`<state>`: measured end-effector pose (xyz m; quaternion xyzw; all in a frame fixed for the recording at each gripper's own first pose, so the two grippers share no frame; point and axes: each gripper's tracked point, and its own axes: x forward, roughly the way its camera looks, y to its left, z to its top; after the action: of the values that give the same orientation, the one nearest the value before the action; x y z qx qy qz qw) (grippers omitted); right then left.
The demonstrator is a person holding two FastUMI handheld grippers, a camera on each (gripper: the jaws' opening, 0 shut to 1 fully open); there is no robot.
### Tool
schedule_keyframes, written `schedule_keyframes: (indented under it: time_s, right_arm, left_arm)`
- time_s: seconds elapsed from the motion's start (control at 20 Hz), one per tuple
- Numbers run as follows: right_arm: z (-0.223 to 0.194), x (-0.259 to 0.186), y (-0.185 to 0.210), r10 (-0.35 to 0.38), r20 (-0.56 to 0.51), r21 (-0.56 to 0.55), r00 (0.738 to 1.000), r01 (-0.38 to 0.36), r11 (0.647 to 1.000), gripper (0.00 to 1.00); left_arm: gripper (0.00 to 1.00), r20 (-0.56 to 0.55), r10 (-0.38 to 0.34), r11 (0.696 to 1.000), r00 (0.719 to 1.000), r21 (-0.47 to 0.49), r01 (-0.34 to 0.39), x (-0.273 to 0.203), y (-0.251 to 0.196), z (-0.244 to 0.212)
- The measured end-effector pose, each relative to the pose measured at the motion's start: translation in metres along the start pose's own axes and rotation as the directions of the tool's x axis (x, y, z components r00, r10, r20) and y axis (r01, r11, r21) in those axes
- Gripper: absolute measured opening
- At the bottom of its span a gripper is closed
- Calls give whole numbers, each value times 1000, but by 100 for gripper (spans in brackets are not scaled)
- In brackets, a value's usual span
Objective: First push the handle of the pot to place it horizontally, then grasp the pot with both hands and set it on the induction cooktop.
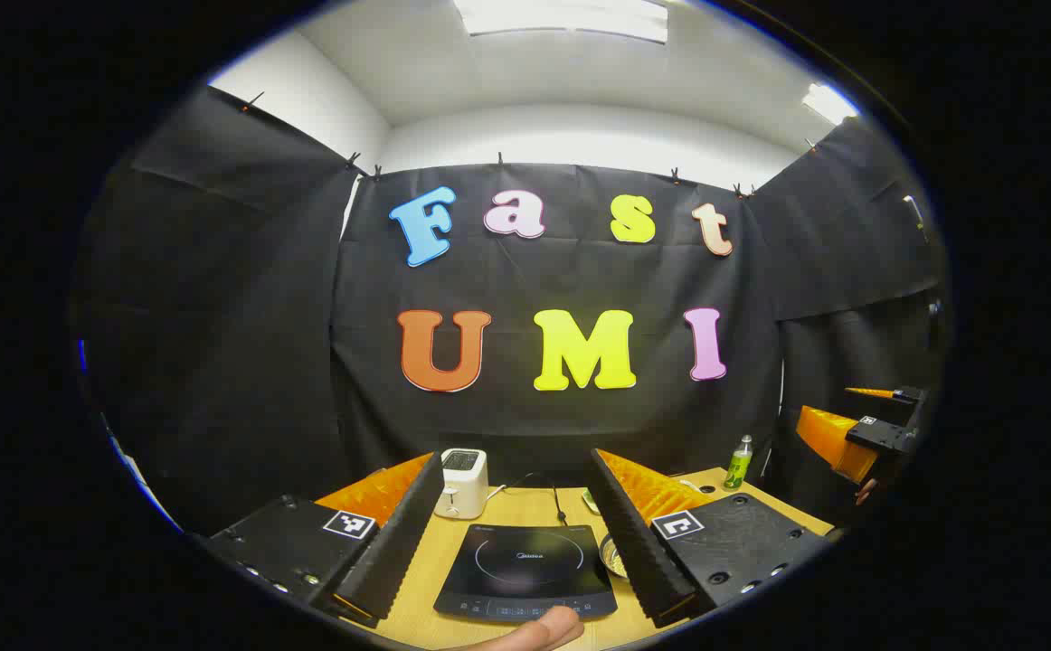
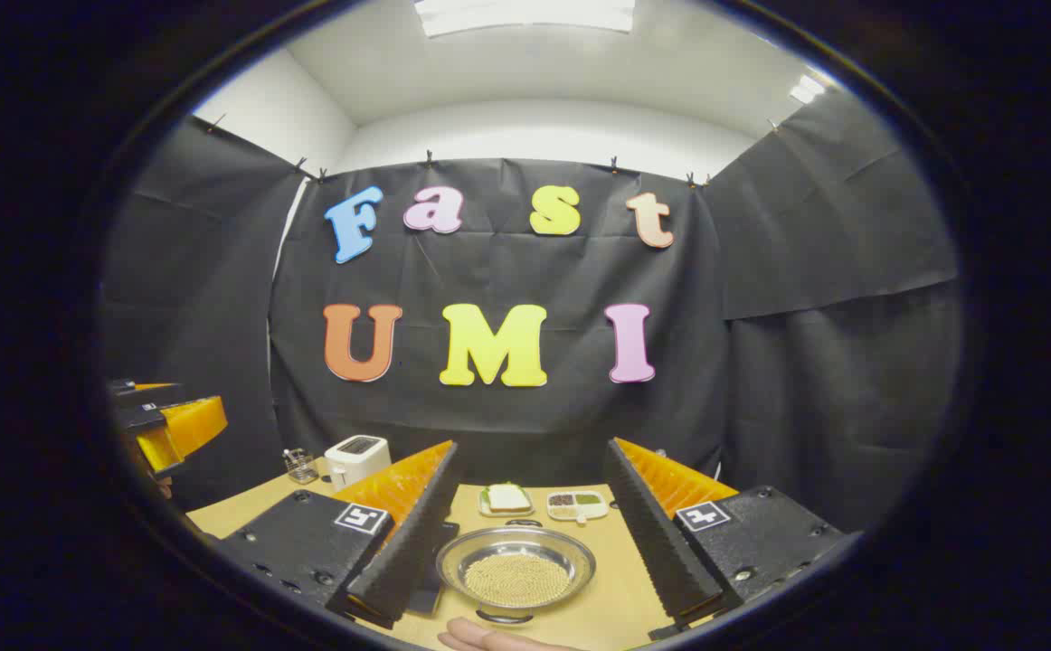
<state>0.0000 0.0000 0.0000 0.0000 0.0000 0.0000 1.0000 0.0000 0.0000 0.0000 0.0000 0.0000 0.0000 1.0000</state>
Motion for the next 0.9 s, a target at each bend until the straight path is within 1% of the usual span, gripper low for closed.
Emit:
schedule_keyframes:
  time_s: [0.05, 0.1, 0.15, 0.2, 0.25, 0.4, 0.45, 0.5, 0.55, 0.7, 0.75, 0.8, 0.85, 0.9]
  right_arm:
    - [0, 0, 3, 7, 11, 2, 1000, -7, 1000, 100]
    - [3, 0, 9, 33, 27, 6, 999, -33, 999, 96]
    - [4, 0, 11, 47, 38, 7, 998, -47, 999, 96]
    - [3, 1, 7, 43, 42, 5, 998, -44, 999, 100]
    - [2, 1, 4, 37, 43, 3, 998, -37, 999, 96]
    - [2, 1, 4, 32, 40, -1, 999, -32, 999, 96]
    - [1, 2, 3, 30, 38, -3, 999, -29, 1000, 100]
    - [1, 2, 3, 28, 33, -4, 999, -28, 1000, 96]
    - [-1, 3, 4, 28, 30, -6, 999, -28, 1000, 96]
    - [-4, 10, 4, 25, 26, -25, 999, -24, 999, 96]
    - [-9, 13, 3, 19, 23, -33, 1000, -19, 999, 100]
    - [-12, 17, 1, 13, 18, -37, 1000, -13, 999, 96]
    - [-18, 21, 1, 8, 10, -36, 1000, -7, 999, 96]
    - [-23, 25, 1, 2, -3, -35, 1000, -2, 999, 96]
  left_arm:
    - [95, 0, -6, 1000, 1000, 6, 6, 1, -1, -2]
    - [95, 1, -3, 1000, 1000, 5, 3, 2, 0, -2]
    - [95, 4, -1, 1000, 1000, 4, 1, 3, 1, -1]
    - [95, 3, -2, 1000, 1000, 5, 2, 5, 1, -2]
    - [95, 1, 1, 1000, 1000, 6, -1, 5, 1, -3]
    - [95, 3, -5, 1000, 1000, 16, 4, 5, 3, -5]
    - [95, 2, -12, 1000, 1000, 20, 12, 5, 1, -7]
    - [95, 3, -13, 1000, 1000, 22, 13, 4, 1, -6]
    - [95, 13, -4, 1000, 1000, 20, 4, 3, 3, -4]
    - [95, 29, -11, 999, 1000, 31, 10, 3, 3, -1]
    - [95, 32, -11, 1000, 999, 27, 10, 2, 3, 0]
    - [95, 31, -18, 1000, 999, 25, 17, 1, 1, -2]
    - [85, 27, -28, 999, 999, 25, 28, 1, -1, -5]
    - [95, 21, -37, 999, 999, 29, 36, 2, -3, -7]
